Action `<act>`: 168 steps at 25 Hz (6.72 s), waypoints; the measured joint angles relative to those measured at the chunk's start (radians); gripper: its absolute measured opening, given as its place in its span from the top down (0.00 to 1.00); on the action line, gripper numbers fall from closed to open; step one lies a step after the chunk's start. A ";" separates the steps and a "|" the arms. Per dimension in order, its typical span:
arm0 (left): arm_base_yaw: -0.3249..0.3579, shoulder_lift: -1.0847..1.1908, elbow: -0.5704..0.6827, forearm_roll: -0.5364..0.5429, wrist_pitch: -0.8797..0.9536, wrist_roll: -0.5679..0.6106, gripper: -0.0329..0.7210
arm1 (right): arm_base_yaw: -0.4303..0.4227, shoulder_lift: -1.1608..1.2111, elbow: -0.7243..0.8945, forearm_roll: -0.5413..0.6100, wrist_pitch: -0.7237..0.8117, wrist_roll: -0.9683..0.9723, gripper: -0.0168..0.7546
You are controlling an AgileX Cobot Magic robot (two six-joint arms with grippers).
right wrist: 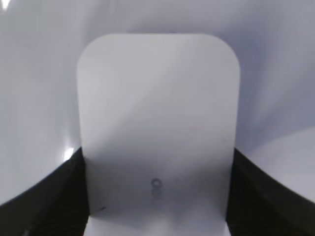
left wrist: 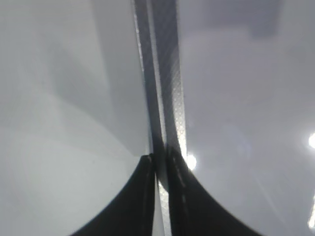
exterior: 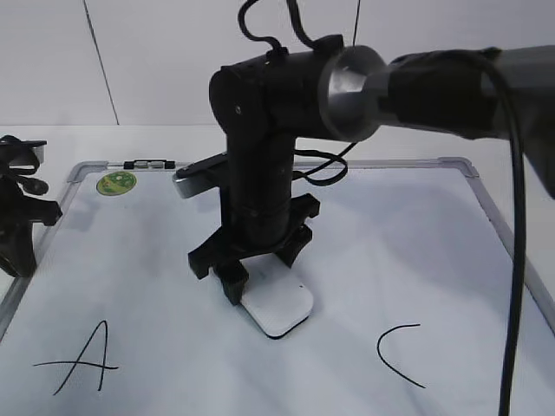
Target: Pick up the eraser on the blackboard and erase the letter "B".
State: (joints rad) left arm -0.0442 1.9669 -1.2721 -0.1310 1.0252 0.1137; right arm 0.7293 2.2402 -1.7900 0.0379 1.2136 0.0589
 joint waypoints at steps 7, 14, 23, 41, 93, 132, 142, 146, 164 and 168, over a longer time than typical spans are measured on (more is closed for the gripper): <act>0.000 0.000 0.000 0.004 0.010 -0.002 0.91 | 0.087 0.000 0.000 0.028 -0.001 -0.004 0.29; 0.000 0.000 0.000 0.009 0.014 -0.002 0.91 | 0.087 0.000 0.000 0.019 0.001 -0.004 0.29; 0.000 0.000 0.000 0.005 0.012 -0.002 0.91 | -0.083 0.000 0.000 0.110 0.005 -0.005 0.29; 0.000 0.000 0.000 0.000 0.013 -0.006 0.91 | -0.339 -0.038 0.007 -0.024 0.001 0.025 0.29; 0.000 0.000 0.000 -0.003 0.014 -0.021 0.92 | -0.701 -0.302 0.423 0.030 -0.081 -0.099 0.30; 0.000 0.000 0.000 -0.005 0.014 -0.025 0.92 | -0.717 -0.297 0.425 0.065 -0.097 -0.110 0.29; 0.000 0.000 0.000 -0.005 0.014 -0.025 0.92 | -0.717 -0.297 0.377 0.081 -0.041 -0.100 0.14; 0.000 0.000 0.000 -0.005 0.014 -0.025 0.92 | -0.717 -0.297 0.311 0.081 -0.010 -0.098 0.14; 0.000 0.005 -0.067 -0.005 0.044 -0.038 0.72 | -0.717 -0.500 0.281 0.084 0.007 -0.066 0.21; 0.000 0.005 -0.150 -0.005 0.130 -0.038 0.70 | -0.717 -0.578 0.281 0.085 0.011 -0.059 0.21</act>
State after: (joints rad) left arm -0.0442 1.9714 -1.4219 -0.1362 1.1551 0.0761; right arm 0.0125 1.6619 -1.5092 0.1232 1.2248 0.0000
